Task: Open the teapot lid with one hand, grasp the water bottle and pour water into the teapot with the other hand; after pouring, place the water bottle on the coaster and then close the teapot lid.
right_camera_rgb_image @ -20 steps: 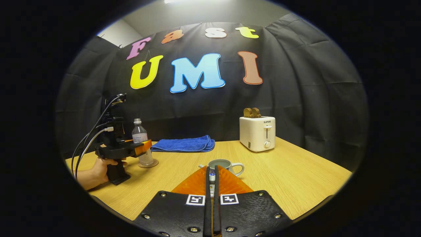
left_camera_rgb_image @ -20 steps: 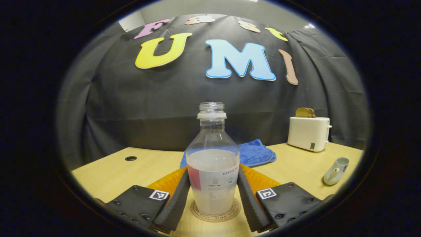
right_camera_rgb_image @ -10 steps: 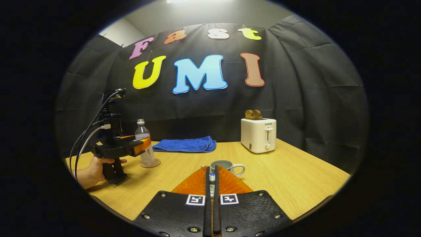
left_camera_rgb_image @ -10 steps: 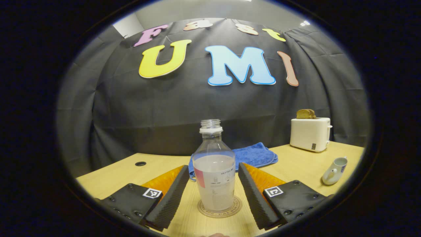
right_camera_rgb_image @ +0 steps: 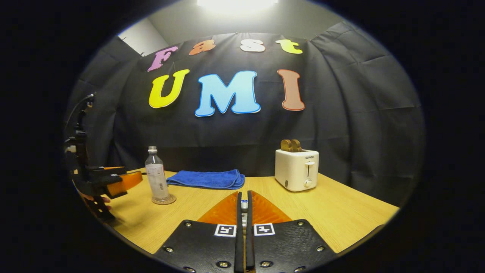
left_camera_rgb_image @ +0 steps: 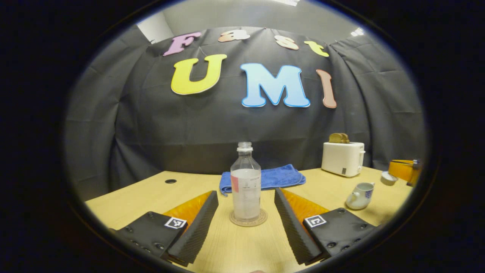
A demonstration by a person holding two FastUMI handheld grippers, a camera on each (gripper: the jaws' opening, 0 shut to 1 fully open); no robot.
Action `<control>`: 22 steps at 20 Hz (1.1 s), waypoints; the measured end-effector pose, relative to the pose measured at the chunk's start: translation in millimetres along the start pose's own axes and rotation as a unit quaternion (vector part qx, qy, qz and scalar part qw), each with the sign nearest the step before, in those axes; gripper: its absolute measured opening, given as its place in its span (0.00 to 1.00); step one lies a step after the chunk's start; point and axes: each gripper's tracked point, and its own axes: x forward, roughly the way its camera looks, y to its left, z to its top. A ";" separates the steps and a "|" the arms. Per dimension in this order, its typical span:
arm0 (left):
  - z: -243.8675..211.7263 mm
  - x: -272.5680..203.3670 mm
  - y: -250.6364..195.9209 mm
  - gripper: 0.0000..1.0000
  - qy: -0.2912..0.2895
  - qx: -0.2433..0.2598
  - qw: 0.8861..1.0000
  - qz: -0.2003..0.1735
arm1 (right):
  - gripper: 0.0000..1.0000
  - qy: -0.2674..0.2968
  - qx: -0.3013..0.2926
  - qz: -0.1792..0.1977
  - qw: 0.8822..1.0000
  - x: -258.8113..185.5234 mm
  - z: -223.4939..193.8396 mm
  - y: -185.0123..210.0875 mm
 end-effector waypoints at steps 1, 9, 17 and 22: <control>-1.7 -10.2 -1.4 1.00 0.004 0.000 1.000 -0.001 | 0.02 0.001 -0.002 0.000 1.000 9.1 -1.6 -0.6; -22.8 -45.4 -9.0 1.00 0.014 -0.015 1.000 -0.006 | 0.03 0.053 -0.001 -0.012 0.999 56.2 -36.8 -3.9; -26.6 -46.7 -5.1 1.00 0.015 -0.022 1.000 -0.002 | 0.08 0.074 -0.019 -0.030 0.997 66.3 -51.7 -10.1; -20.7 -69.2 -14.4 1.00 -0.001 -0.005 1.000 0.006 | 0.61 0.005 -0.012 -0.040 0.999 3.8 -2.2 -2.8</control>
